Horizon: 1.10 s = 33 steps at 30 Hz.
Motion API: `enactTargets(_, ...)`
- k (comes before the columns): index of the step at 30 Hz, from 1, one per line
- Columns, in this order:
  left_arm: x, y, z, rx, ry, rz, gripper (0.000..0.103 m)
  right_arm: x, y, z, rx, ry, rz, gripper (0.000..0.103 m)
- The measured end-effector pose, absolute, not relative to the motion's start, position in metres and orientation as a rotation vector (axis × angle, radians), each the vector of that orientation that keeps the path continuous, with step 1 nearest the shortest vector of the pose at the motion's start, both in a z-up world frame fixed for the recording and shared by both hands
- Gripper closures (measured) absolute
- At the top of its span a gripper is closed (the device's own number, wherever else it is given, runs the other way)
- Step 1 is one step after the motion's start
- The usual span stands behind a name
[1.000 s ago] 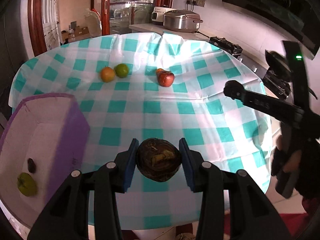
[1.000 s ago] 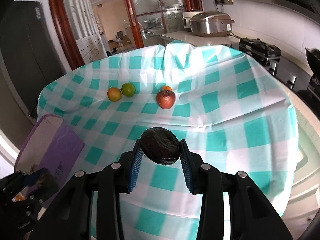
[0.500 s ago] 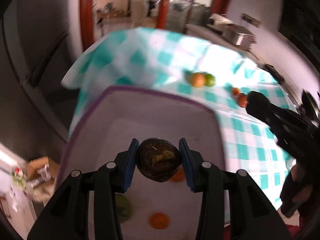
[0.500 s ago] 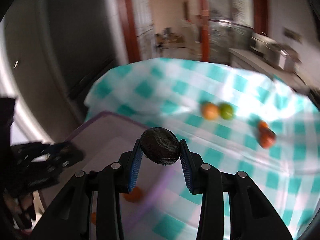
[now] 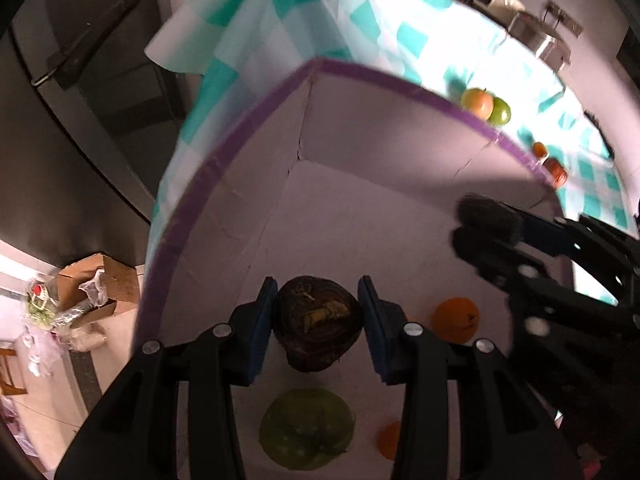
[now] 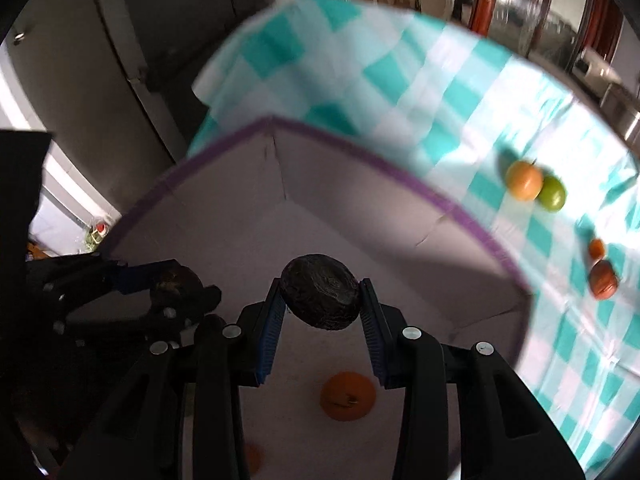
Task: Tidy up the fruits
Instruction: 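Carry both brown fruits into the box and open both tools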
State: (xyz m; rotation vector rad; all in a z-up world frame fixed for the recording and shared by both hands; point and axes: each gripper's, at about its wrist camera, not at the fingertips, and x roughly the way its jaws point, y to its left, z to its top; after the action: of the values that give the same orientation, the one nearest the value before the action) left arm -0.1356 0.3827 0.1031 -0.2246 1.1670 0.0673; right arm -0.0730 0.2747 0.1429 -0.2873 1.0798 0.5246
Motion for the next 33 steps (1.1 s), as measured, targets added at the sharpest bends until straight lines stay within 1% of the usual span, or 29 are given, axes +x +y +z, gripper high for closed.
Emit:
enactTargets(6,-0.115,0.382,0.080,-0.194,1.237,0.058,0.061,-0.039,0.284,0.104,-0.321,1.252,0.450,0.065)
enactTargets(10,-0.107,0.379,0.066,-0.202,1.285,0.086,0.061,-0.026,0.291,0.093,-0.361,1.288,0.482,0.065)
enactTargets(13,-0.106,0.378,0.057,-0.182,1.308,0.118,0.060,-0.019,0.292,0.085,-0.345,1.331,0.512,0.065)
enactTargets(17,-0.109,0.375,0.049,-0.160,1.329,0.149,0.060,-0.018,0.294,0.081,-0.338,1.345,0.551,0.064)
enactTargets(18,-0.110,0.374,0.048,-0.154,1.331,0.154,0.059,-0.018,0.293,0.081,-0.334,1.346,0.555,0.064)
enactTargets(21,-0.111,0.371,0.049,-0.147,1.330,0.157,0.050,-0.017,0.290,0.080,-0.321,1.357,0.563,0.063)
enactTargets(22,-0.112,0.368,0.051,-0.141,1.328,0.156,0.044,-0.017,0.289,0.080,-0.315,1.362,0.562,0.061)
enactTargets(23,-0.112,0.366,0.053,-0.136,1.326,0.154,0.039,-0.017,0.286,0.080,-0.306,1.363,0.555,0.053)
enactTargets(24,-0.114,0.363,0.055,-0.124,1.323,0.151,0.036,-0.018,0.285,0.082,-0.299,1.357,0.549,0.049)
enactTargets(26,-0.118,0.358,0.058,-0.104,1.318,0.147,0.026,-0.020,0.280,0.087,-0.276,1.334,0.545,0.043)
enactTargets(29,-0.123,0.352,0.063,-0.087,1.311,0.148,0.020,-0.025,0.274,0.096,-0.254,1.293,0.539,0.034)
enactTargets(30,-0.126,0.351,0.067,-0.079,1.306,0.148,0.020,-0.026,0.273,0.099,-0.249,1.278,0.540,0.033)
enactTargets(32,-0.132,0.351,0.074,-0.067,1.289,0.152,0.019,-0.029,0.272,0.104,-0.236,1.251,0.544,0.027)
enactTargets(33,-0.136,0.353,0.079,-0.061,1.279,0.154,0.019,-0.032,0.269,0.109,-0.221,1.233,0.552,0.026)
